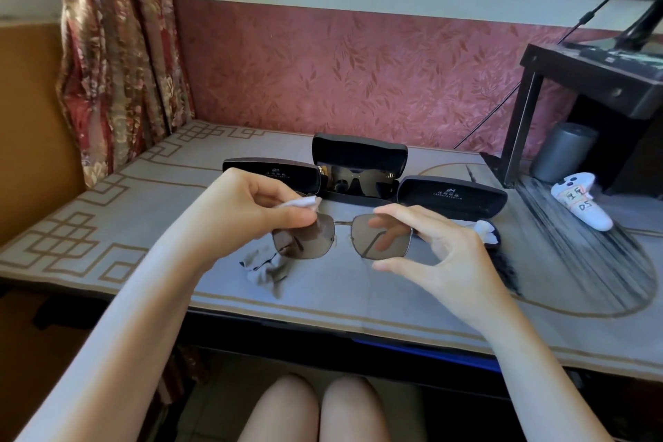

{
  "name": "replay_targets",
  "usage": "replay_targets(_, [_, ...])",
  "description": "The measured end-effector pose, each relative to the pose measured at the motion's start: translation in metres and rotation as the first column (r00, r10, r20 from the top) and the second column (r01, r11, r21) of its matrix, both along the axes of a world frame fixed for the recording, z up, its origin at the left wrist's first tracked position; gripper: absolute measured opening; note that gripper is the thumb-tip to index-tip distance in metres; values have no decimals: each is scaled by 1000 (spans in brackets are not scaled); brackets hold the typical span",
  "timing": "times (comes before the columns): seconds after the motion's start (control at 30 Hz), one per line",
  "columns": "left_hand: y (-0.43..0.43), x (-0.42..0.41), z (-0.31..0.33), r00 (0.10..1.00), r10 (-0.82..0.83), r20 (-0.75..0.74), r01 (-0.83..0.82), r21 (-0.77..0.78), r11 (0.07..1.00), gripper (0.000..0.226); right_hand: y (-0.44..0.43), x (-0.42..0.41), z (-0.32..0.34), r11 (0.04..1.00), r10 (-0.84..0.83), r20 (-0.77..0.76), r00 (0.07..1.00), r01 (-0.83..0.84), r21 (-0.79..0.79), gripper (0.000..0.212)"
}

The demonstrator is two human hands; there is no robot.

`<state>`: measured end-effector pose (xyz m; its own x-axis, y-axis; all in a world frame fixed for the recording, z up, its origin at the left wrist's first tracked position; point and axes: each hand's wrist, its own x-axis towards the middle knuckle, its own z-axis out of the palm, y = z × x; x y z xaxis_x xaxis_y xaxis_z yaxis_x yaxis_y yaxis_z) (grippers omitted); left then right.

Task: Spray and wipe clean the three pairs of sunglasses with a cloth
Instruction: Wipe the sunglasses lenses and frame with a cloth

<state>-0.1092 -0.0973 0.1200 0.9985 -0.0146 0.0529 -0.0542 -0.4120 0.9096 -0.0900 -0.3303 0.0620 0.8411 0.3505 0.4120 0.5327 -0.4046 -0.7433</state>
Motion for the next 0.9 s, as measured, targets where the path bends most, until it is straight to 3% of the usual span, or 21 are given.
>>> replay_targets(0.27, [-12,2,-6,991,94,101,-93,-7,996,34,0,-2,2,1000,-19,-2,1000,19,-8,53])
replay_targets(0.47, [-3,-1,-8,996,27,84,-26,-10,1000,2,-4,0,2,1000,9,-19,1000,-8,29,54])
replay_targets(0.57, [-1,-2,-7,999,-17,50,17,0,1000,7,-4,0,0,1000,9,-24,1000,-9,25,54])
replay_targets(0.9, [-11,4,-15,983,140,115,-138,-25,990,21,-5,-3,1,999,7,-23,1000,-6,35,53])
